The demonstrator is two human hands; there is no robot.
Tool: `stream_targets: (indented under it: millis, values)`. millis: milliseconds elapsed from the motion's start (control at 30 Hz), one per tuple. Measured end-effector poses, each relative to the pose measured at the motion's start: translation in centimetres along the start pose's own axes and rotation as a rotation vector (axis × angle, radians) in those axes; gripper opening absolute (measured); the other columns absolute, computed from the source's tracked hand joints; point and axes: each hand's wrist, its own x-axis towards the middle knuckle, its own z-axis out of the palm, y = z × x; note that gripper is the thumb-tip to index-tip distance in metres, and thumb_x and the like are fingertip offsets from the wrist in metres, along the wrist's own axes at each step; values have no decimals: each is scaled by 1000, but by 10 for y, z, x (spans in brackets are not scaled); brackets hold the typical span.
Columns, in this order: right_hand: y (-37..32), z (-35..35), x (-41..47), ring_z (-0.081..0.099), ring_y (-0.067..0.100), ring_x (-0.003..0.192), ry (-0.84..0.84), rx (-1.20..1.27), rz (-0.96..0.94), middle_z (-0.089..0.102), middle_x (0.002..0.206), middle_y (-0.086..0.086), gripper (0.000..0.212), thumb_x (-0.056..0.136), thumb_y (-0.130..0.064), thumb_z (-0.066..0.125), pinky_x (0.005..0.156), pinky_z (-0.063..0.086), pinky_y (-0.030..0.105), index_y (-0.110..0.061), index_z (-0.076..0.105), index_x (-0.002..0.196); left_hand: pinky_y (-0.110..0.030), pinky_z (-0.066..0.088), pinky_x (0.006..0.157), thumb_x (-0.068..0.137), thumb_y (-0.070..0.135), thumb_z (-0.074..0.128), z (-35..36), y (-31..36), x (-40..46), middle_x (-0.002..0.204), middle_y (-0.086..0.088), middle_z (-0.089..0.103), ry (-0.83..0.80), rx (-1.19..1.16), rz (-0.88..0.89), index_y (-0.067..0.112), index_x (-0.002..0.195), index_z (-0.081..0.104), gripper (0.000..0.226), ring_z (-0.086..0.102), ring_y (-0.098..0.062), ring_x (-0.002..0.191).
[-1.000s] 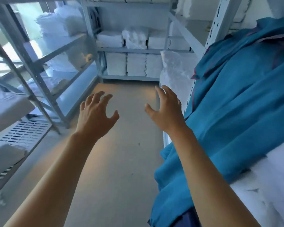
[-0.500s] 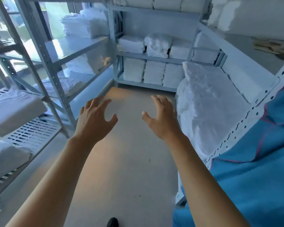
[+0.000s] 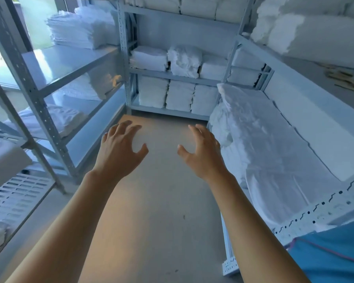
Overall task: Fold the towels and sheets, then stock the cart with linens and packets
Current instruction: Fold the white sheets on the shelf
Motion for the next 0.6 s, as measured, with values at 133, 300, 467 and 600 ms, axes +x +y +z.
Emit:
stream_targets:
  millis: [133, 300, 467, 600]
  values:
    - [7, 16, 32, 23, 18, 152, 6, -1, 19, 31, 163, 1, 76, 91, -58, 54, 123, 23, 53, -22, 36, 156, -56, 40, 113, 87, 64, 43, 17, -15, 35, 154, -4, 45, -20, -11, 19, 27, 144, 51, 69, 42, -31, 141]
    - [22, 38, 79, 25, 18, 151, 1, 9, 36, 32, 162, 0, 76, 91, -58, 54, 122, 25, 53, -22, 36, 156, -57, 38, 115, 90, 62, 46, 43, -32, 78, 156, -3, 43, -52, -4, 30, 28, 146, 49, 66, 39, -30, 144]
    - [44, 67, 140, 27, 20, 150, -10, 47, 40, 33, 161, 0, 78, 89, -60, 52, 120, 28, 54, -22, 36, 156, -56, 39, 115, 89, 64, 46, 73, -48, 131, 155, -2, 45, -58, 23, 19, 28, 145, 50, 66, 42, -29, 142]
    - [67, 92, 200, 28, 20, 149, -26, 71, 36, 33, 161, 0, 80, 88, -62, 50, 120, 28, 52, -23, 36, 156, -56, 41, 113, 86, 66, 41, 99, -56, 187, 152, -2, 48, -46, 41, 2, 28, 143, 52, 69, 44, -28, 139]
